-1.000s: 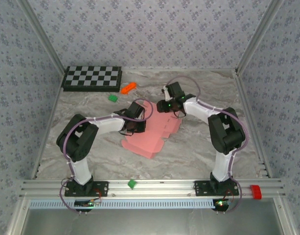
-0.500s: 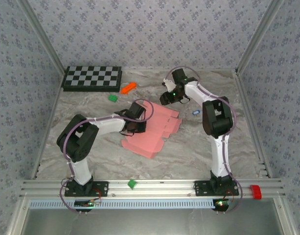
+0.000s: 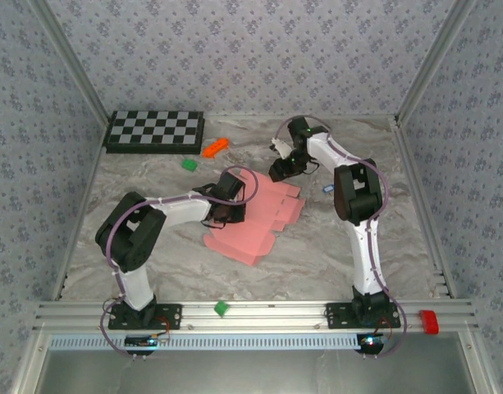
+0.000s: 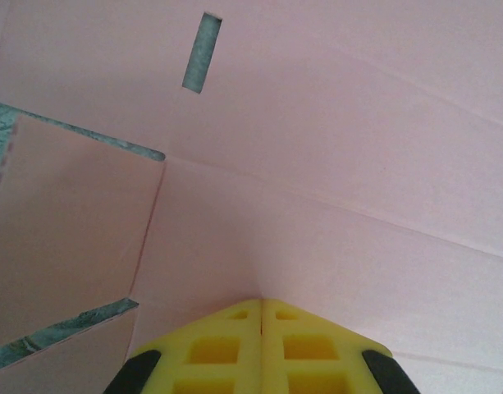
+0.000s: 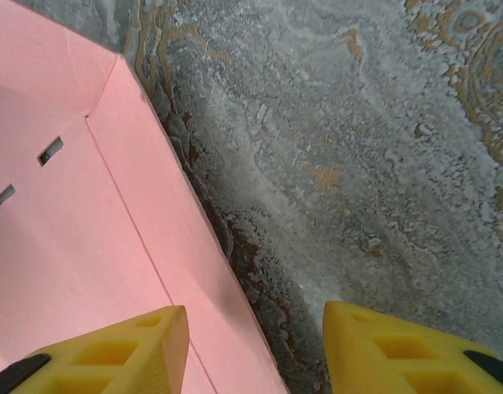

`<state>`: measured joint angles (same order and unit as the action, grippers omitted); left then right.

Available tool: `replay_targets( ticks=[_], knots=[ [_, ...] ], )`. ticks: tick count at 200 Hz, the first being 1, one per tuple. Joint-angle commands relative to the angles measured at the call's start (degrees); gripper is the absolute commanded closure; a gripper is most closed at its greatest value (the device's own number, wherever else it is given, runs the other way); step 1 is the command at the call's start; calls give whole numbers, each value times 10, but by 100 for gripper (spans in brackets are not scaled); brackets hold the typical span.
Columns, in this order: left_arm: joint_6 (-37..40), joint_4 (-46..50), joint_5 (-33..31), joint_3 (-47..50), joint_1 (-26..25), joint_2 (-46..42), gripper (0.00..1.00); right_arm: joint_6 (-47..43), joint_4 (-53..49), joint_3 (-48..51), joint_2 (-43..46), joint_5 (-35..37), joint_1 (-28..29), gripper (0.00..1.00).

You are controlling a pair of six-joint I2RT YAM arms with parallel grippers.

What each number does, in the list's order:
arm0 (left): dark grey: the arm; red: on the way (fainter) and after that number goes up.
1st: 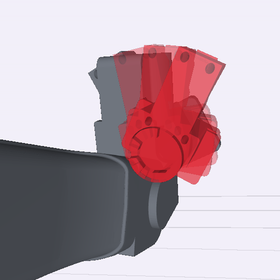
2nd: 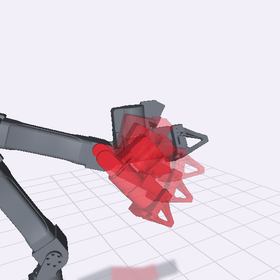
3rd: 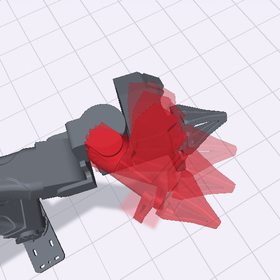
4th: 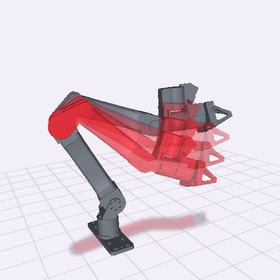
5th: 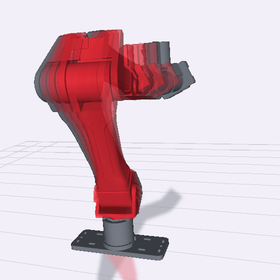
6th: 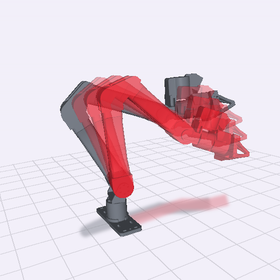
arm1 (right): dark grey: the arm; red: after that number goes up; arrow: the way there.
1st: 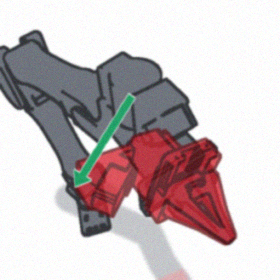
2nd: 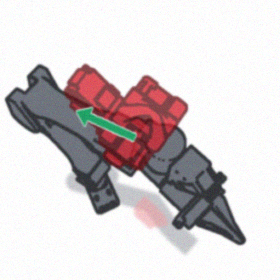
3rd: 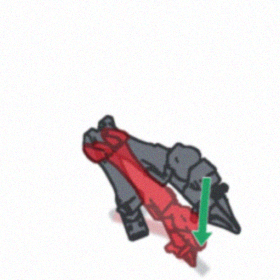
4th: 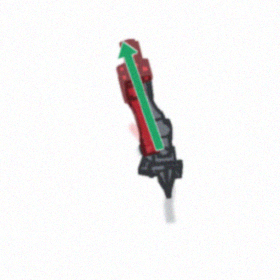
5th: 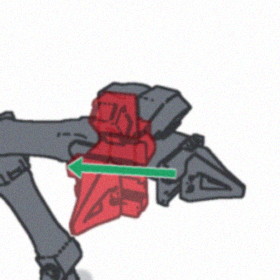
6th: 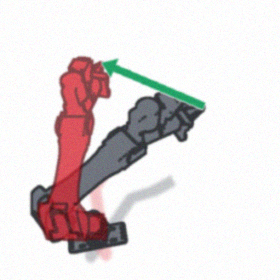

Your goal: Fold the paper box

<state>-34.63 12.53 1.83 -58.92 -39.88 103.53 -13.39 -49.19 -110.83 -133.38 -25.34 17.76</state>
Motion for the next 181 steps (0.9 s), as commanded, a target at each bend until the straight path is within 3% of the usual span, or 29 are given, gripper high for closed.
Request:
replay_targets(
  ticks=[1, 104, 181],
  knots=[
    [-8, 24, -12, 11, -5, 15, 100, -20, -31, -30, -19, -11, -1, 53],
    [-8, 25, -15, 11, -6, 10, 100, -49, -84, -75, -51, -19, 9, 54],
    [-11, 28, -19, 13, -7, 7, 100, -96, -161, -117, -62, -59, 21, 64]
  ],
)
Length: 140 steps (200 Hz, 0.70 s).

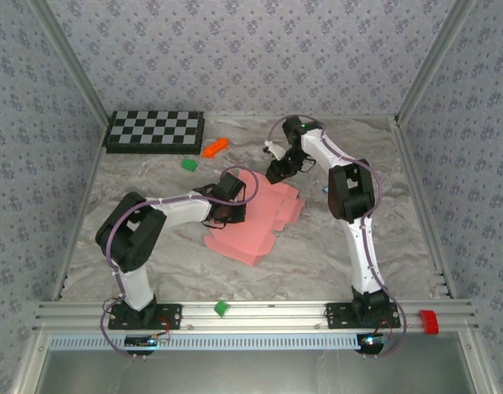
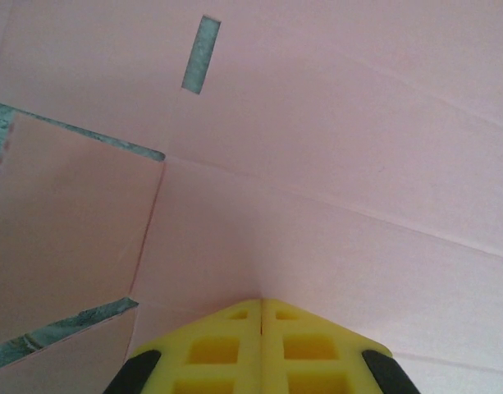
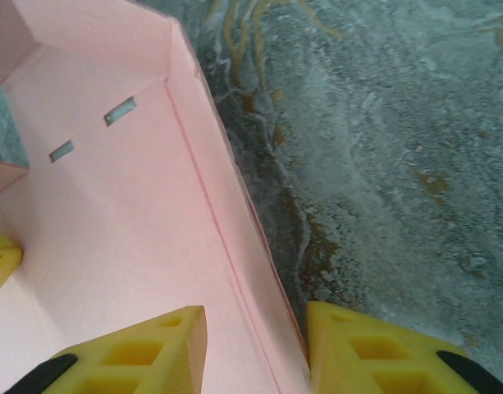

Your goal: Fold the paper box

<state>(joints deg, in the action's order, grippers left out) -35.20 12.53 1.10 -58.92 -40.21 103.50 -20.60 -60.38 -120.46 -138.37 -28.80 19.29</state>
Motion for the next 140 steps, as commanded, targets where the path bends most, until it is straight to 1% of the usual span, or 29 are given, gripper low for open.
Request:
replay_targets(
  ticks=[1, 18, 63, 100, 140],
  knots=[
    [-6, 28, -12, 13, -5, 7, 100, -24, -49, -21, -11, -25, 5, 64],
    [-6, 29, -14, 13, -5, 6, 100, -28, -53, -22, -4, -22, 7, 67],
    [-7, 29, -15, 13, -6, 4, 100, -34, -46, -20, 12, 14, 15, 71],
    [-7, 29, -16, 15, -7, 2, 100, -41, -16, 2, 28, 49, 26, 80],
    [-7, 29, -17, 17, -6, -1, 100, -46, 52, 50, 68, 81, 30, 90]
  ],
)
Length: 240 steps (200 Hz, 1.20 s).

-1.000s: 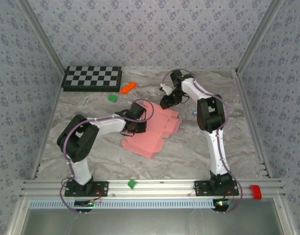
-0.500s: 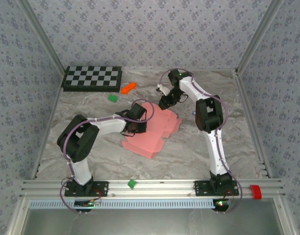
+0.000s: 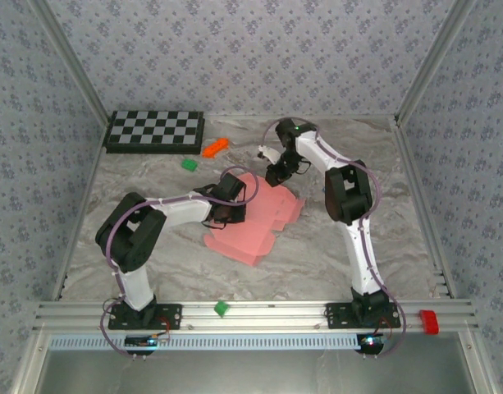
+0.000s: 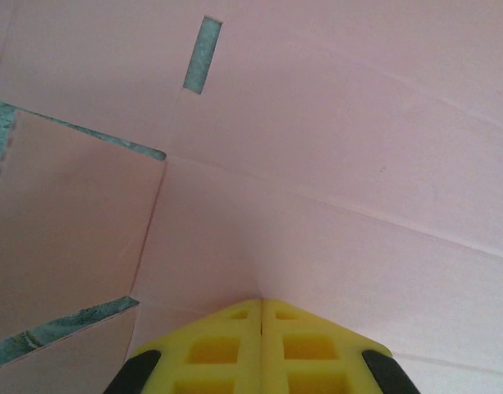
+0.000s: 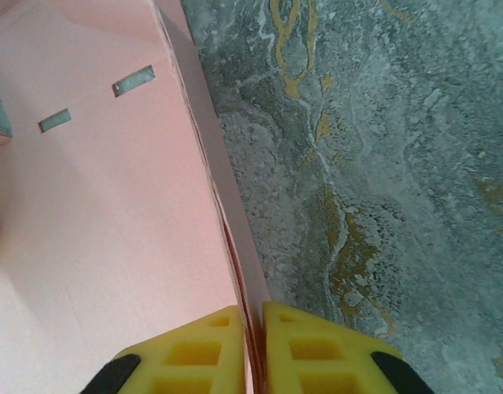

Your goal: Fold the paper box

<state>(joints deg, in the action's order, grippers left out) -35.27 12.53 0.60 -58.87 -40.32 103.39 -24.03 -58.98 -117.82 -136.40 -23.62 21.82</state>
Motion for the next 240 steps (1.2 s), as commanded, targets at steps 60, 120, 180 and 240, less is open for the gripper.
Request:
replay_targets(
  ticks=[60, 120, 180, 240],
  knots=[
    [-10, 11, -17, 29, -5, -49, 98, -98, 188, 156, 155, 93, 19, 100],
    [-27, -20, -50, 102, 15, -130, 72, -150, 243, 192, 206, 160, 35, 100],
    [-59, -101, 25, 162, 45, -107, 86, -175, 339, 246, 241, 212, 63, 100],
    [-105, -146, 38, 175, 45, -85, 94, -210, 510, 364, 298, 282, 99, 100]
  ],
)
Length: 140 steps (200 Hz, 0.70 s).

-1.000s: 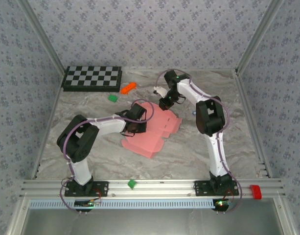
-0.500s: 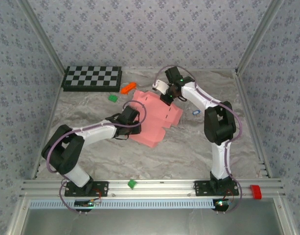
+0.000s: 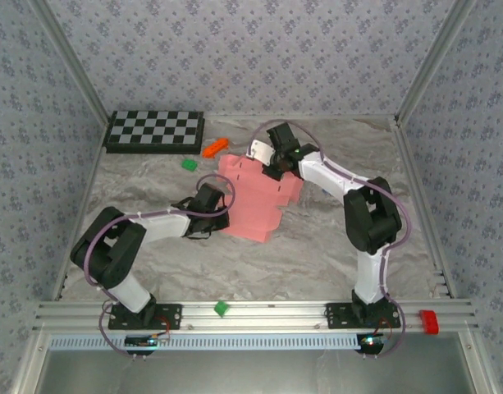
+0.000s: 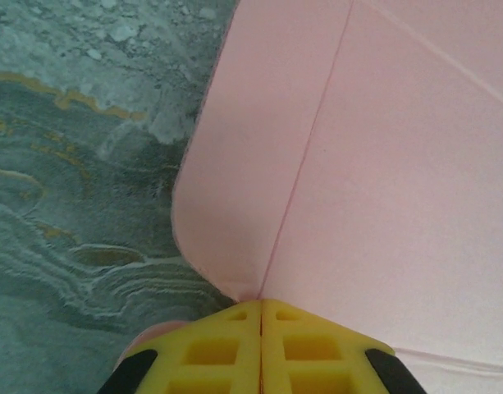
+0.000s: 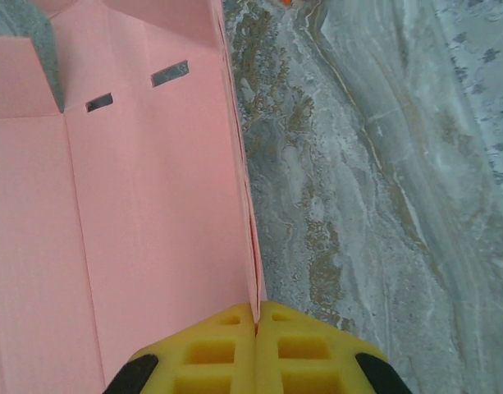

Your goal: Fold the paper box

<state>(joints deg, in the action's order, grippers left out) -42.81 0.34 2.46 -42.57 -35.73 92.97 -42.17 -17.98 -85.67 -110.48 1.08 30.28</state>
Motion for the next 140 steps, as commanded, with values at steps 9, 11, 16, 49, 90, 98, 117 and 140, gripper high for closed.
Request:
replay_targets(
  ticks=[9, 11, 16, 49, 90, 98, 117, 140],
  knots=[
    [-38, -34, 22, 14, -1, 23, 94, -38, 128, 62, 47, 45, 20, 100],
    [-40, -36, 23, 15, -1, 24, 94, -40, 134, 65, 49, 47, 22, 100],
    [-44, -40, 24, 15, -2, 26, 95, -48, 147, 75, 53, 52, 25, 100],
    [-62, -58, 27, 13, -6, 35, 94, -92, 229, 133, 69, 70, 38, 100],
    [-71, -39, -5, -2, -23, 36, 94, -148, 335, 215, 78, 74, 48, 100],
    [-73, -36, -9, -5, -26, 36, 94, -156, 356, 227, 78, 78, 51, 100],
    [-80, -41, -10, -6, -28, 38, 94, -172, 402, 253, 78, 85, 56, 100],
    [-85, -43, -14, -7, -31, 38, 94, -186, 451, 283, 77, 86, 62, 100]
  ],
)
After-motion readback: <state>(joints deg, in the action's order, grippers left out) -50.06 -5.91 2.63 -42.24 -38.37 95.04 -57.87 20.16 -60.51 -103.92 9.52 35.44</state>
